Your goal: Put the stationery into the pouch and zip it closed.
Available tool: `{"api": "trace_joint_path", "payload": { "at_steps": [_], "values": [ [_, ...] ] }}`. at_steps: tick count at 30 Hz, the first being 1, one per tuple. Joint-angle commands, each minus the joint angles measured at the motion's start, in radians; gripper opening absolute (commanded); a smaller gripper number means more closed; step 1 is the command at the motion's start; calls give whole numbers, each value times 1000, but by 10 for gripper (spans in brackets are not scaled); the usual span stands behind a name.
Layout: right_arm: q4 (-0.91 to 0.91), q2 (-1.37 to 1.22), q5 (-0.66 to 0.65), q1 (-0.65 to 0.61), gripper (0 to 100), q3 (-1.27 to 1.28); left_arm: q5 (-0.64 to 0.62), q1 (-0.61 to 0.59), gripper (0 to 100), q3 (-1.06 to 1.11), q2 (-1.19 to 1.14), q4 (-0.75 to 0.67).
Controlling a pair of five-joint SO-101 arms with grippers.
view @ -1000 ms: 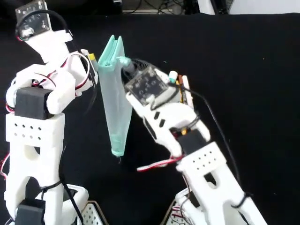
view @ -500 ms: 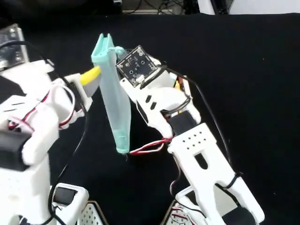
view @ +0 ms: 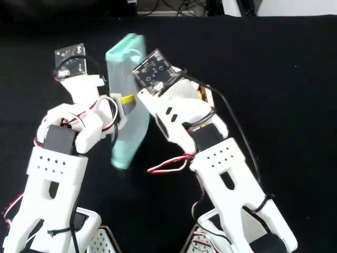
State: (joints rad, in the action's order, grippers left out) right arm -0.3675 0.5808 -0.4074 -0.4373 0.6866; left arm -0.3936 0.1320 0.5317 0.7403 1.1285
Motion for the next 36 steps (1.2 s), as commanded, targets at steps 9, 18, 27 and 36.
{"api": "trace_joint_path", "payload": {
  "at_steps": [9, 18, 27, 36],
  "values": [
    [-178, 259, -107, -43, 12, 124, 40, -133, 246, -15, 20, -81],
    [-147, 472, -132, -158, 12, 380, 38, -213, 243, -10, 21, 37],
    [-152, 522, -132, -239, 12, 463, 38, -329, 243, -300, 21, 371],
    [-230, 519, -133, -304, 12, 401, 146, -317, 244, -605, 20, 632]
  ]
}}
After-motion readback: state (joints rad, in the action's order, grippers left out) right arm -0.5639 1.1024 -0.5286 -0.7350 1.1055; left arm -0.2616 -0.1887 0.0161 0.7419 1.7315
